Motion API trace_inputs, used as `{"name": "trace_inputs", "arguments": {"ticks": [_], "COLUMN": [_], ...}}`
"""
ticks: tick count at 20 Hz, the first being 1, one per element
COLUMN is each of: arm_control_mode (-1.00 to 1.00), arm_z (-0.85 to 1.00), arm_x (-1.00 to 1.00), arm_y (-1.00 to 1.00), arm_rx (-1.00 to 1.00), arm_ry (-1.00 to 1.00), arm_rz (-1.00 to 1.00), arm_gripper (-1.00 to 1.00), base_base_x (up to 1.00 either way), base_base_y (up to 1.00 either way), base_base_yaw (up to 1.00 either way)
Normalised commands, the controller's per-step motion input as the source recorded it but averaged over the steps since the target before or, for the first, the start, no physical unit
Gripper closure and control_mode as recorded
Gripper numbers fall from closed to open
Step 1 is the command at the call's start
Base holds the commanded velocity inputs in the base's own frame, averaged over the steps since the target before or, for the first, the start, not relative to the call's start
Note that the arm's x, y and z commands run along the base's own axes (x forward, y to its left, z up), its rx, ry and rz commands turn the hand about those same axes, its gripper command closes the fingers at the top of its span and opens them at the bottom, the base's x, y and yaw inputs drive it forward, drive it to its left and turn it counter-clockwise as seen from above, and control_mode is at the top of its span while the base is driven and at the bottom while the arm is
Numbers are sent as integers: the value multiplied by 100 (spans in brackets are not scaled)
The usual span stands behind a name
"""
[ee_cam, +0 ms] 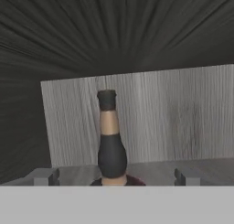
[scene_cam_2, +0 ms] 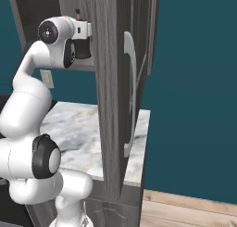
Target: Get the candle and the liquor from the cabinet and move them to the dining counter.
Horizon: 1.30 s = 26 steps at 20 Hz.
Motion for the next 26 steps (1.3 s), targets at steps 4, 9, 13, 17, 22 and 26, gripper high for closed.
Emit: {"name": "trace_inputs", "arguments": {"ticks": [4,9,13,17,22,26], "arm_control_mode": [-100,-100,-100,-100,-100,-100], "arm_z": [0,0,0,0,0,0], "arm_x": [23,18,14,14,16,18], "arm_y": [0,0,0,0,0,0], "arm_rx": [0,0,0,0,0,0], "arm_ry": [1,1,0,0,0,0], "arm_rz": [0,0,0,0,0,0], "arm_gripper": [-100,-100,-100,-100,-100,-100], "base_base_x": [0,0,0,0,0,0], "base_base_y": [0,0,0,0,0,0], "base_base_yaw": [0,0,0,0,0,0]}}
